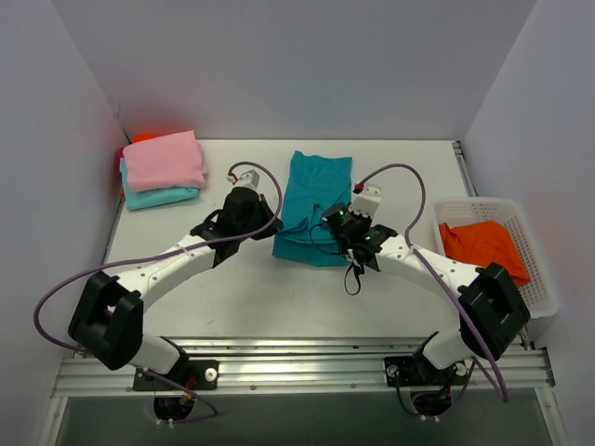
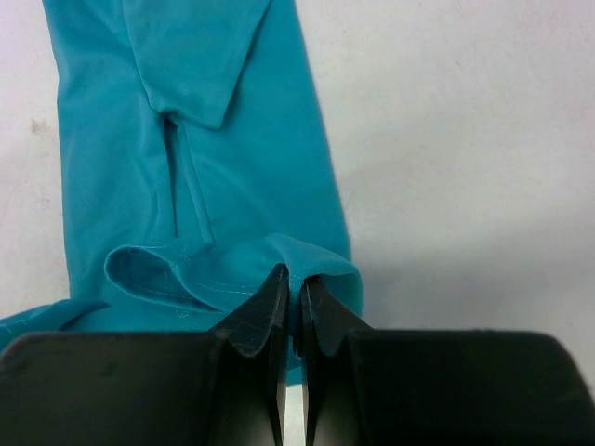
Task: Fold and stack the t-shirts
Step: Fold the folded rectangular tshirt in 1/3 of the way
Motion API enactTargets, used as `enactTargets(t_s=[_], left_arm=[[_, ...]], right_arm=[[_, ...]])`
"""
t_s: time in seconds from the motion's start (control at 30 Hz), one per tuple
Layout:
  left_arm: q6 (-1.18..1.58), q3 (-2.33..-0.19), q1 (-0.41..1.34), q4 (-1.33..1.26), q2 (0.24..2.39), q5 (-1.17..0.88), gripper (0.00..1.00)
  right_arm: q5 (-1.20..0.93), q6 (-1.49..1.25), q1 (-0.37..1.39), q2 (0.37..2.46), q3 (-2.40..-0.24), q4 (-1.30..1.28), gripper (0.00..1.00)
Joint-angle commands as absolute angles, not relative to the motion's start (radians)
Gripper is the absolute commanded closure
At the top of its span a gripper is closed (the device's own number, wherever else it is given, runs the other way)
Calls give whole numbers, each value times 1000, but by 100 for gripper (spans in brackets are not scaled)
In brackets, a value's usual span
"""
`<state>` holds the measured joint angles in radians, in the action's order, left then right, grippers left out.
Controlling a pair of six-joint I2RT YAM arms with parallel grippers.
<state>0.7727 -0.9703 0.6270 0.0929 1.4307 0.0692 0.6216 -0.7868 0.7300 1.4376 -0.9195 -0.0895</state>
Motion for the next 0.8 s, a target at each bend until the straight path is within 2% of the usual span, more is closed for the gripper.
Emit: enactTargets(t_s=[0.0,0.2,0.3,0.33,0.37,0.4,0.47,0.5,0.53,0.63,0.77], left_arm=[[756,-1045,595,18,1483,0,98],[747,-1194,508,-22,1673,-124,97],[721,-1347,460,-32,1846,-156,88],[707,-1403,447,-28,1897,-204,71],[703,-1457,434,-28,2005,-233,56],[706,-1515,407,-22,2063,-265,45],[736,-1681,381,-11,2155,-345,27],[748,-1730,368,-15,2231,-382,25],[762,-1821,347,-2,2258,-411,24],[756,-1882,315,55,2281,-445,24],[721,-1740,307,55,2101,-341,23]], right_arm=[[617,-744,690,1495,-997,-52,100],[589,-712,603,1672,-1136,-40,100],[569,-690,531,1808,-1253,-51,98],[560,-681,508,1886,-1285,-52,88],[551,-677,485,1925,-1325,-60,67],[542,-661,462,1965,-1406,-66,4],[532,-640,416,2051,-1478,-64,0],[537,-649,407,2072,-1524,-96,0],[544,-650,403,2085,-1587,-135,0],[583,-629,414,2014,-1582,-127,0],[604,-632,420,1866,-1470,-117,0]])
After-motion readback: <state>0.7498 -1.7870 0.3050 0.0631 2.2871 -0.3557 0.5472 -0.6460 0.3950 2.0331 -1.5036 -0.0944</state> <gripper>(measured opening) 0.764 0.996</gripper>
